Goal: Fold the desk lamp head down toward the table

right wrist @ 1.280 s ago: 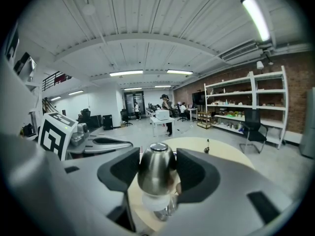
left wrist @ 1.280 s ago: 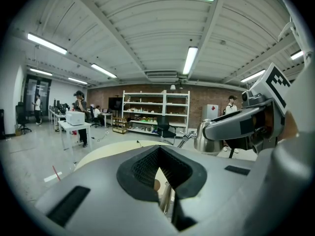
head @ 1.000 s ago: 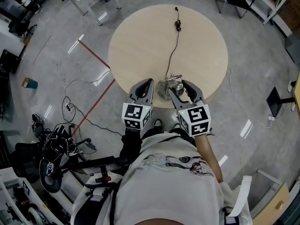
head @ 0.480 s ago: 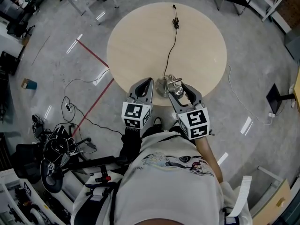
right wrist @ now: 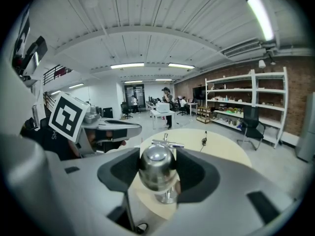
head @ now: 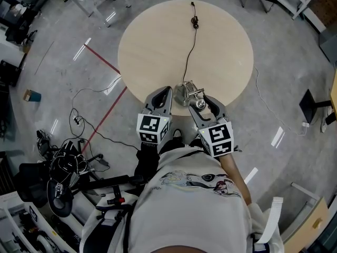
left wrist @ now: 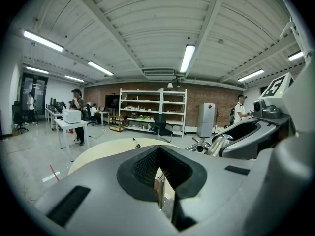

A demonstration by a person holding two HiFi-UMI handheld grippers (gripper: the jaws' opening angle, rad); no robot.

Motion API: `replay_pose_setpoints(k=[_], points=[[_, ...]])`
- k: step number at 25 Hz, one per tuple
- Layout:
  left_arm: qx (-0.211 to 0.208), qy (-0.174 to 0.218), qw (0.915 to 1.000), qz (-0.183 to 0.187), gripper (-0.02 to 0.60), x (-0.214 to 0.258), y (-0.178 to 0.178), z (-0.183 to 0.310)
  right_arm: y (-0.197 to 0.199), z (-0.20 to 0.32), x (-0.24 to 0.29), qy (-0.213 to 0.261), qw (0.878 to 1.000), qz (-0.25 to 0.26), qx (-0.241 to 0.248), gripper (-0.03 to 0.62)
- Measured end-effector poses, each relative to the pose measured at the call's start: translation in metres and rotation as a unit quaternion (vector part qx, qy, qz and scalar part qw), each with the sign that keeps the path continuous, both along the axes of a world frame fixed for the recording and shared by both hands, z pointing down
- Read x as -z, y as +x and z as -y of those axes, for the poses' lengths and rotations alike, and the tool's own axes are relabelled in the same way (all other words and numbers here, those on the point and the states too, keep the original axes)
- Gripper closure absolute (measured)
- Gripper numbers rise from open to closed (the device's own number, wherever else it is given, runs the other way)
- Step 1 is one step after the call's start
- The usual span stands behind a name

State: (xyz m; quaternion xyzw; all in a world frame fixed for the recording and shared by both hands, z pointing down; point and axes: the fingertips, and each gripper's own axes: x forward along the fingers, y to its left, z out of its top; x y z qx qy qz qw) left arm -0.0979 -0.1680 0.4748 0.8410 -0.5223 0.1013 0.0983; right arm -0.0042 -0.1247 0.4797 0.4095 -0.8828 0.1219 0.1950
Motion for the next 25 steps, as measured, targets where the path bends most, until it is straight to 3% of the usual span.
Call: replay_pose_setpoints(k=[25], points=[[-0.009,-0.003,0.9999,0.008,0.581,0.001,-0.001,-0.002,0.008,-0.027,-0.038,-0.006,0.999,-0.039,0.008,0.356]])
